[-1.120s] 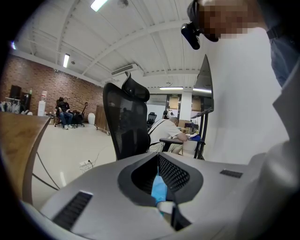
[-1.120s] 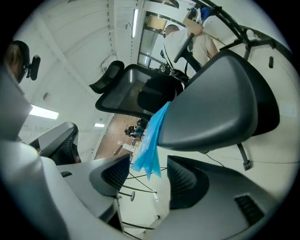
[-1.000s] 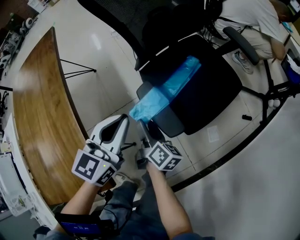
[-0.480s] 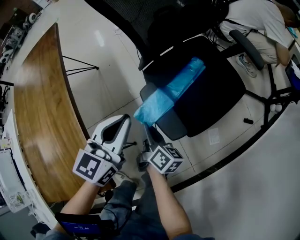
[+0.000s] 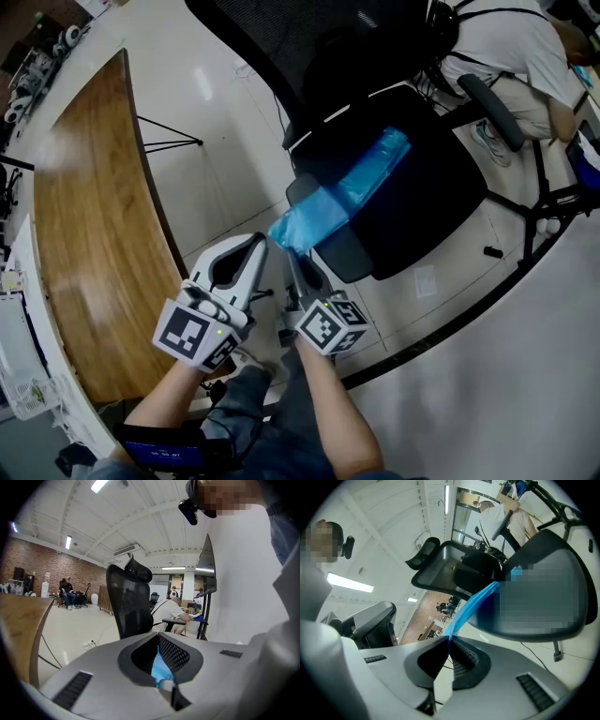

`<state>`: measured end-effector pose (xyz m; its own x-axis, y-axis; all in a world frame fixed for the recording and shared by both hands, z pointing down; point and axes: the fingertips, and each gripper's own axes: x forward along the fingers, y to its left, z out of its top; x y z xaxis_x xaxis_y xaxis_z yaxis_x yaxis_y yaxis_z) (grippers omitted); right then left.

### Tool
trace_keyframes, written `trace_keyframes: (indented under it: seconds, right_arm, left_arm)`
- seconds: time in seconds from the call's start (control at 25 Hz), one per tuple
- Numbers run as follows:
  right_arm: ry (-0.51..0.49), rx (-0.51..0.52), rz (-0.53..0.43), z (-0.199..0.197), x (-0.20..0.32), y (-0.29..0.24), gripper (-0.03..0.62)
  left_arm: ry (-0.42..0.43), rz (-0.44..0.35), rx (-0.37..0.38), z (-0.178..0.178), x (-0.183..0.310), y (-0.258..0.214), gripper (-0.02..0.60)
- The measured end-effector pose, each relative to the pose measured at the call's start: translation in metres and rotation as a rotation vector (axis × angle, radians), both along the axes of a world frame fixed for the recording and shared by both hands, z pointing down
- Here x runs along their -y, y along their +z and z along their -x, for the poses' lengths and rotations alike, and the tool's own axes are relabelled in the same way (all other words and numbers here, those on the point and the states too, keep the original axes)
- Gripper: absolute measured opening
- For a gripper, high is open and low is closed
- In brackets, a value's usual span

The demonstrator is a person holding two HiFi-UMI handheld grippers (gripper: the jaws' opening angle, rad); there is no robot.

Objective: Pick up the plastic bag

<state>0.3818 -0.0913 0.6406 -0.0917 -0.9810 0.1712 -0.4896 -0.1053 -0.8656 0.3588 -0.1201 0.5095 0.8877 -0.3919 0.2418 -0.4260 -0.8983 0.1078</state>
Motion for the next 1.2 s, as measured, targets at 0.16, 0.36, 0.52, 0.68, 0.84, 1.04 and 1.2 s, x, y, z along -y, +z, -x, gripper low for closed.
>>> trace_keyframes:
  seconds: [0.16,0.36,0.52,0.68,0.84,1.04,1.2]
  right_arm:
    - [0.002,-0.021,-0.037,0.0,0.001,-0.026,0.001]
    - [0.016,-0.043,-0.088,0.006,0.003,-0.062,0.001]
    - [0.018,-0.051,-0.139,0.019,0.005,-0.097,0.001]
    - [0.001,-0.068,-0.19,0.041,0.006,-0.13,0.001]
    - [-0.031,-0.099,-0.235,0.061,0.012,-0.162,0.001]
    - [-0.068,-0.132,-0.275,0.09,0.012,-0.196,0.001]
    - [-0.1,-0.15,-0.308,0.112,0.013,-0.218,0.001]
  left_arm:
    - [-0.005,-0.012,-0.01,0.006,-0.004,-0.013,0.02]
    - [-0.009,-0.043,-0.031,0.019,-0.009,-0.035,0.019]
    - [-0.025,-0.068,-0.042,0.034,-0.012,-0.054,0.019]
    - [-0.059,-0.084,-0.054,0.058,-0.013,-0.075,0.018]
    - [-0.103,-0.117,-0.083,0.083,-0.008,-0.099,0.018]
    - [-0.156,-0.145,-0.111,0.119,-0.005,-0.123,0.018]
    - [-0.185,-0.151,-0.126,0.141,-0.004,-0.141,0.02]
